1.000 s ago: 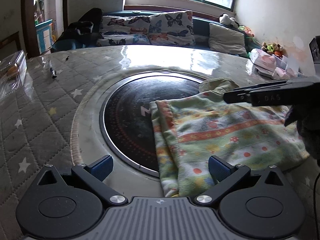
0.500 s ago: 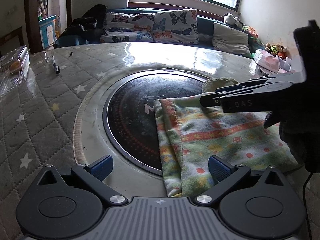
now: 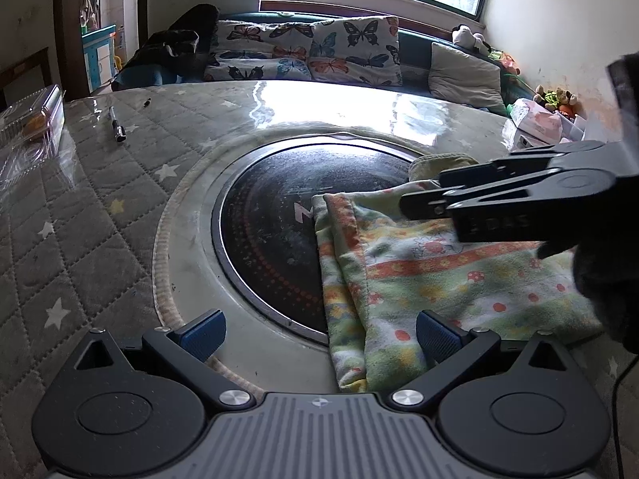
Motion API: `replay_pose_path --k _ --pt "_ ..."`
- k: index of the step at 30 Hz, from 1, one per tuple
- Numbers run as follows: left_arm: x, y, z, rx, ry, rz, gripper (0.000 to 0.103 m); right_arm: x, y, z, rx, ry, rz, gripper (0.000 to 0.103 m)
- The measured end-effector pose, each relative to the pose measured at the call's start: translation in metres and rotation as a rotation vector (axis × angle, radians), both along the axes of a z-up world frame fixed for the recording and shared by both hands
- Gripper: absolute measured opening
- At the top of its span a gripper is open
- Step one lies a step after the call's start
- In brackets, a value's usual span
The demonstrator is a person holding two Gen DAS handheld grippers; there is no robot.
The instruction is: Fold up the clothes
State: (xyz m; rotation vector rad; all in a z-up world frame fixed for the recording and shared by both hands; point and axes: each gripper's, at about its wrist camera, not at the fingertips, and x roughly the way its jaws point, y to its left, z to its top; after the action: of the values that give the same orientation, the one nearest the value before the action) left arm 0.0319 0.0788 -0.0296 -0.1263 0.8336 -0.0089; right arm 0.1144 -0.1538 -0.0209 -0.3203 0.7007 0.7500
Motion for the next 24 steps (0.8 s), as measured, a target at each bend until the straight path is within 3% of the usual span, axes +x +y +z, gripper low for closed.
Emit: replay_pose_path --k 8,20,24 --pt "-0.009 0.009 0.003 0.011 -0.013 0.040 0.103 -0.033 -0.025 0.012 -0.025 -0.033 0.029 0.061" --pt "-0.013 0.018 0.000 0.024 -0.008 0.080 0.103 -0.076 -0.066 -0.010 -0.084 -0.054 -0.026 0.062" --pt "-0.015 0.017 0.004 0.023 -0.016 0.083 0.103 -0.084 -0.076 -0.003 -0.051 -0.060 -0.041 0.062"
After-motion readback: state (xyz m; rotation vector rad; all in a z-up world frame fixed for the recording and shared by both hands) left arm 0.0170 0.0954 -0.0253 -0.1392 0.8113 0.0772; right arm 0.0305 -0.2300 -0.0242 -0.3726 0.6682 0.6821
